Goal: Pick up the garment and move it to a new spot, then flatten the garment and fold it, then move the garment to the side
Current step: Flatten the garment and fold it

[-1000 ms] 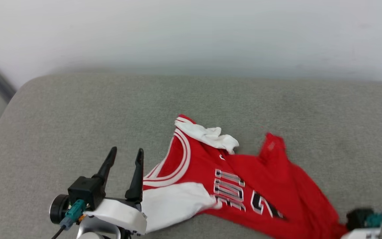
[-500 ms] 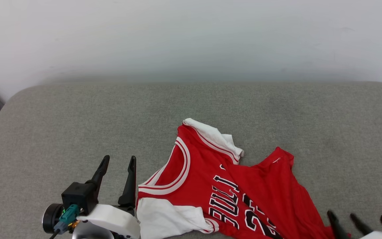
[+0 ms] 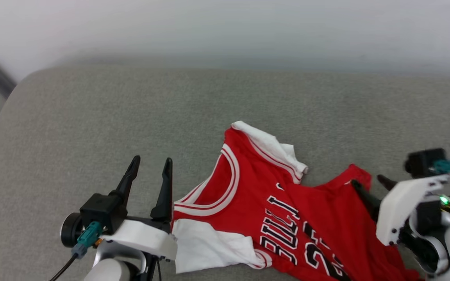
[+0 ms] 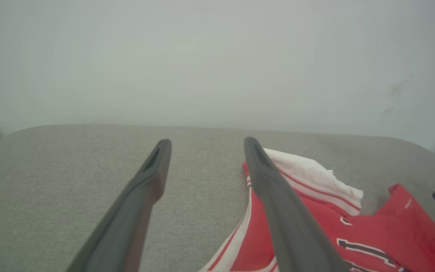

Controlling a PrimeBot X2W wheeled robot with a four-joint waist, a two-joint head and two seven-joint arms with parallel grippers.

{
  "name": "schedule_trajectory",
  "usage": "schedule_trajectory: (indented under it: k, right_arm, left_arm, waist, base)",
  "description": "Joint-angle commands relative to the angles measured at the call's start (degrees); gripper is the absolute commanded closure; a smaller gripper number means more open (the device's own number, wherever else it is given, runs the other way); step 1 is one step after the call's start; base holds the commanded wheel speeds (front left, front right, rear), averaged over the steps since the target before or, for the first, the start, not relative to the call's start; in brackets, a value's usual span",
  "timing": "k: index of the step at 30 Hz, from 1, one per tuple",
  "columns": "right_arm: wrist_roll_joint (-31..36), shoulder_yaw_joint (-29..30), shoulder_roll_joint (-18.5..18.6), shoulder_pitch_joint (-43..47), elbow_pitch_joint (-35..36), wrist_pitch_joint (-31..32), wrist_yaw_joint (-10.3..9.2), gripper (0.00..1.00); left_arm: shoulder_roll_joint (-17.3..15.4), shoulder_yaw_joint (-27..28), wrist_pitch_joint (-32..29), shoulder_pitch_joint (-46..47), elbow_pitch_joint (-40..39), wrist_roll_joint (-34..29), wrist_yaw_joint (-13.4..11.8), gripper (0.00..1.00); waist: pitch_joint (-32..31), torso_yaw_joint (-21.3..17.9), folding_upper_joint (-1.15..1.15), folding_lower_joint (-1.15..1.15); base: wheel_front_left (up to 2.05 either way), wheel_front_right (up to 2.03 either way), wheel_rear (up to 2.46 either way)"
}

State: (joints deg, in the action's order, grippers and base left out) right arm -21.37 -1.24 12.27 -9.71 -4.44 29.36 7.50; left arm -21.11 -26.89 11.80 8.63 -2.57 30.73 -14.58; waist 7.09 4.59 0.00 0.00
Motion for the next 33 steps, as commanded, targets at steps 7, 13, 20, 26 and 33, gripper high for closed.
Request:
schedule_trajectory:
  k: [7,13,20,26,33]
  right_arm:
    - [-3.76,-15.16,8.96,-12.76,-8.99,17.67,-0.02,0.00]
    - [-4.52,-19.22,10.89,-13.29,-15.83,22.28,-0.06,0.00]
    - [-7.66,-22.00,11.55,-13.56,-17.09,23.97,-0.03,1.00]
    - [-7.28,-15.75,12.78,-14.00,-10.17,18.87,-0.04,1.00]
    - [-4.19,-1.62,10.49,-0.65,-0.85,17.97,-0.03,1.00]
  left_arm:
    - [3.03,-1.40,1.94,5.02,3.46,-0.92,2.45,0.00]
    - [3.81,-1.19,2.52,5.94,4.90,-0.88,2.87,0.00]
    - [4.06,-0.88,2.98,5.48,6.25,-1.10,3.13,0.00]
    - [3.06,-0.39,2.98,3.99,6.39,-1.14,2.58,0.00]
    - [1.80,0.12,2.35,1.07,5.68,-0.41,1.70,0.00]
  waist:
    - [6.89,6.12,0.00,0.00]
    - [7.63,6.61,0.00,0.00]
    - [6.71,5.95,0.00,0.00]
    - [3.90,3.49,0.00,0.00]
    - [0.12,-0.78,0.00,0.00]
  base:
    - [0.00,0.00,0.00]
    - [0.00,0.00,0.00]
    - [0.00,0.00,0.00]
    - [0.00,0.00,0.00]
    - [0.00,0.00,0.00]
